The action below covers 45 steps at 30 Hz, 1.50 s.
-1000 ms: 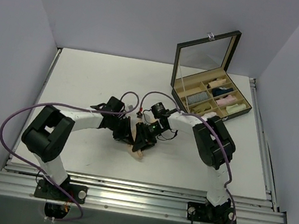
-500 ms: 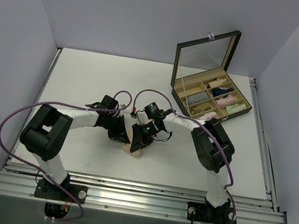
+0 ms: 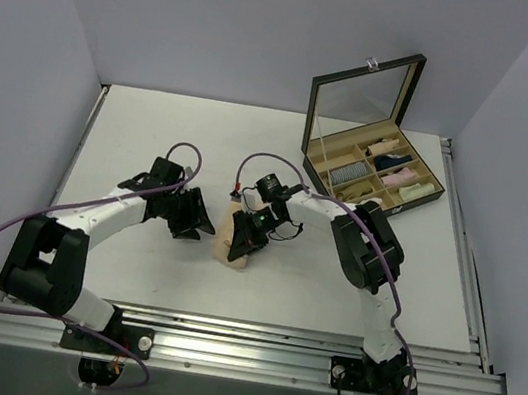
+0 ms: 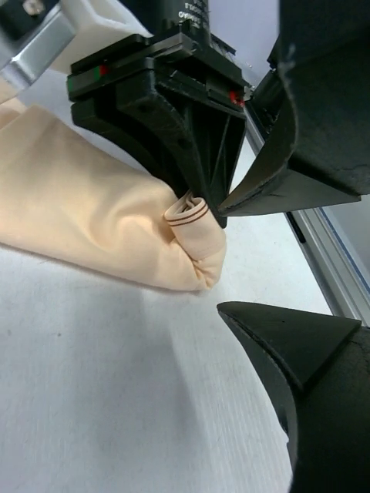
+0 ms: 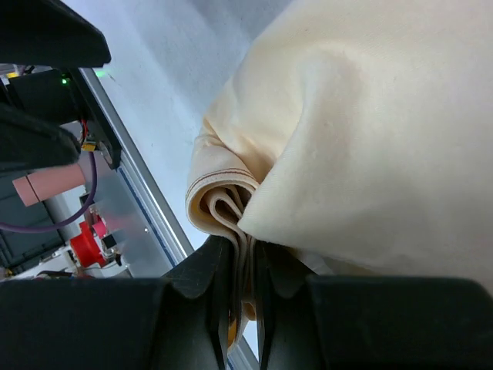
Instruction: Roll the underwear
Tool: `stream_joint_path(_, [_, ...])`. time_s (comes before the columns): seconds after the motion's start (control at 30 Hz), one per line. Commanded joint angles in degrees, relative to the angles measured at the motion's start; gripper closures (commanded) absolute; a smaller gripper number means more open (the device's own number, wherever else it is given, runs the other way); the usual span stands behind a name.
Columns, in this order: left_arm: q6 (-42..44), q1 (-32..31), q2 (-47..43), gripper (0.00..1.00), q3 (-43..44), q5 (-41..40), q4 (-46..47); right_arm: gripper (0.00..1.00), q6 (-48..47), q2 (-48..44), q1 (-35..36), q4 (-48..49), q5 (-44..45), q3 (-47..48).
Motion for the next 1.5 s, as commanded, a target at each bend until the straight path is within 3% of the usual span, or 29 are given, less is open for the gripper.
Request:
stream_joint_path(0.0, [-0.3,0.0,-0.2,0.43,-1.5,2.4,-0.8,1.0,-2.6,3.3,-0.5,-3.1,2.6,1.2])
stream_joint_path(0.2, [-2.0,-1.7,1.5,0.41,-7.1,9.3,11.7,1.0,-2.4,4.9,-0.6,-4.2,0.9,4.1])
stream_joint_path(0.57, [-14.7,-3.2,2.9,0.39,-14.9,7.8,25.9,1.0,-0.2,6.2,-0.5,-3.9,0.3,5.3])
stream_joint_path(1.07, [-20.9,-3.8,1.3,0.42,-15.8,-1.5,24.2,1.0,8.2,6.0,-0.3,4.8,-3.1,3.4])
stream_joint_path(1.27, [-22.0,-3.8,0.4,0.45,-13.4,-6.1,16.5,1.0,11.7,5.5,-0.2,8.5,-5.2,2.1])
stream_joint_path(1.47, [-28.2,-3.9,-2.5,0.51,-14.5,-7.9,19.7,1.0,17.9,4.8,0.5,14.8,-6.4,-0.1])
